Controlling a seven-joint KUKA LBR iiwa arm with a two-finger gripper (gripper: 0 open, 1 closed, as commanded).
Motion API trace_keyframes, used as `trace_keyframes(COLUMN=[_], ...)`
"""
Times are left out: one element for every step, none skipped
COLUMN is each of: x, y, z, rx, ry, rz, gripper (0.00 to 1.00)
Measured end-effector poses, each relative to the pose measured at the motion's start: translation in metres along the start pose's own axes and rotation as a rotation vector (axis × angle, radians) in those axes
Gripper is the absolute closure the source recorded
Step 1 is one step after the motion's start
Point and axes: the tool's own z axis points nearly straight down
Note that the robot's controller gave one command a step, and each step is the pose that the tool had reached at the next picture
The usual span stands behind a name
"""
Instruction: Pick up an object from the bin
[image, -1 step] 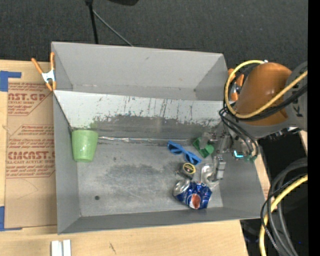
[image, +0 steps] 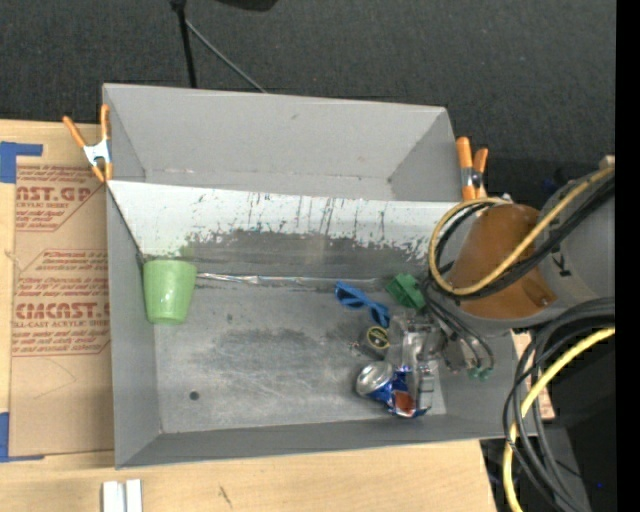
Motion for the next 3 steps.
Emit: trace_keyframes(x=[0.0, -0.006, 0.014], y=[0.001, 0.0, -0.042], z=[0.001, -0.004, -0.004], rx=[0.0, 0.005, -0.011], ry=[-0.001, -0.025, -0.034], rz=[-0.002, -0.002, -0.036], gripper=[1.0, 0.0, 0.0])
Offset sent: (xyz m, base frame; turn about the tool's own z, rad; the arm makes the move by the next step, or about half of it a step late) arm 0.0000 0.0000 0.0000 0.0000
